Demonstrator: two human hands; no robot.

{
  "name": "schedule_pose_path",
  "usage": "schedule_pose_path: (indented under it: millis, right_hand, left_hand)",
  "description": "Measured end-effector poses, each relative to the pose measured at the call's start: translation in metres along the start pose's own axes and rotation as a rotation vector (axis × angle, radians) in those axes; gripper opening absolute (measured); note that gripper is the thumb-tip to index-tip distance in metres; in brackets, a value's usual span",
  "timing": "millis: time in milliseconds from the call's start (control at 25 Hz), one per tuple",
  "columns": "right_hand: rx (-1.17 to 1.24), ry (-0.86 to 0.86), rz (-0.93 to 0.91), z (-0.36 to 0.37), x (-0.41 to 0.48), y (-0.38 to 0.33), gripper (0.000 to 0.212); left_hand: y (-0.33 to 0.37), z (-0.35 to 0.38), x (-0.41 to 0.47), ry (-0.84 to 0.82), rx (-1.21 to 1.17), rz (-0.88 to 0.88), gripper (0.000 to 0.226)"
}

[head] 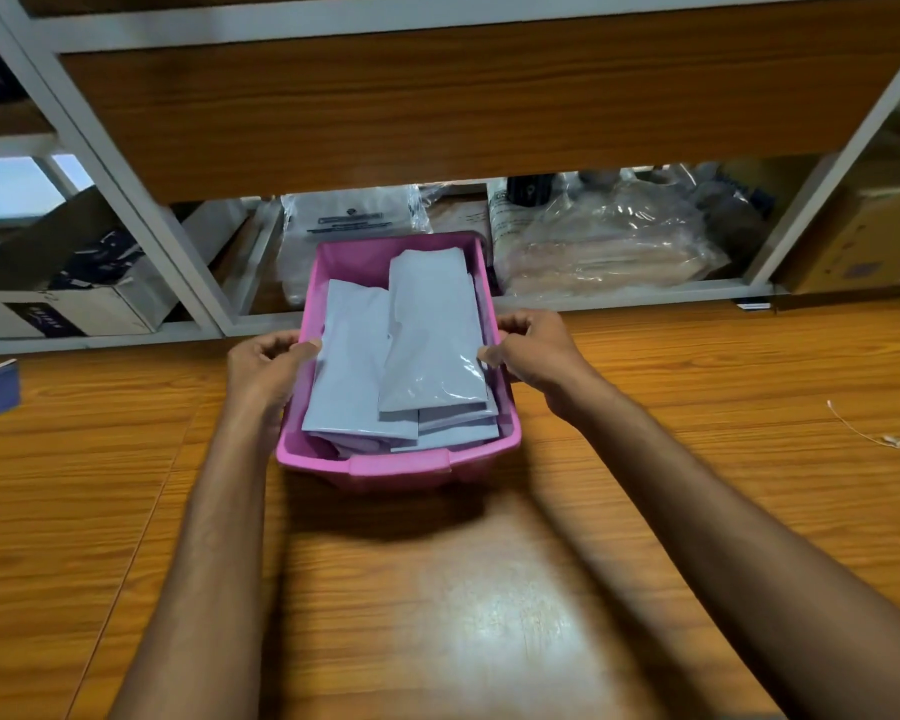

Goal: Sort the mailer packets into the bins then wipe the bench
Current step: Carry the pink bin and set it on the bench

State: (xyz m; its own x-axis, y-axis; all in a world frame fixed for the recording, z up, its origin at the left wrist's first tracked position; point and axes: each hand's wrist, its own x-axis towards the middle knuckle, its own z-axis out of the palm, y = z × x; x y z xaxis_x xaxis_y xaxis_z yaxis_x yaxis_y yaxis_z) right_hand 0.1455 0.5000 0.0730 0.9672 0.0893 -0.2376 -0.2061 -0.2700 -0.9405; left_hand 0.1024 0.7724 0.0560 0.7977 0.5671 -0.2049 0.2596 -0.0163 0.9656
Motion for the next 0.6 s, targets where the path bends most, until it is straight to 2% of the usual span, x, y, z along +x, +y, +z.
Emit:
schedule_pose_path:
  millis: [320, 520, 600]
  right_hand:
    - [-0.063, 0.090, 0.051, 0.016, 0.003, 0.006, 0.027]
    - [-0.030, 0.089, 0.079, 0.010, 0.007, 0.006, 0.026]
    - [-0.021, 0.085, 0.056, 0.008, 0.004, 0.008, 0.024]
  left_hand:
    - [-0.013, 0.006, 0.013, -0.011, 0.021, -0.072, 0.023]
    - [-0.015, 0.015, 0.015, 0.022, 0.061, -0.045, 0.021]
    - [-0.015, 0.014, 0.013, 0.017, 0.166, 0.023, 0.027]
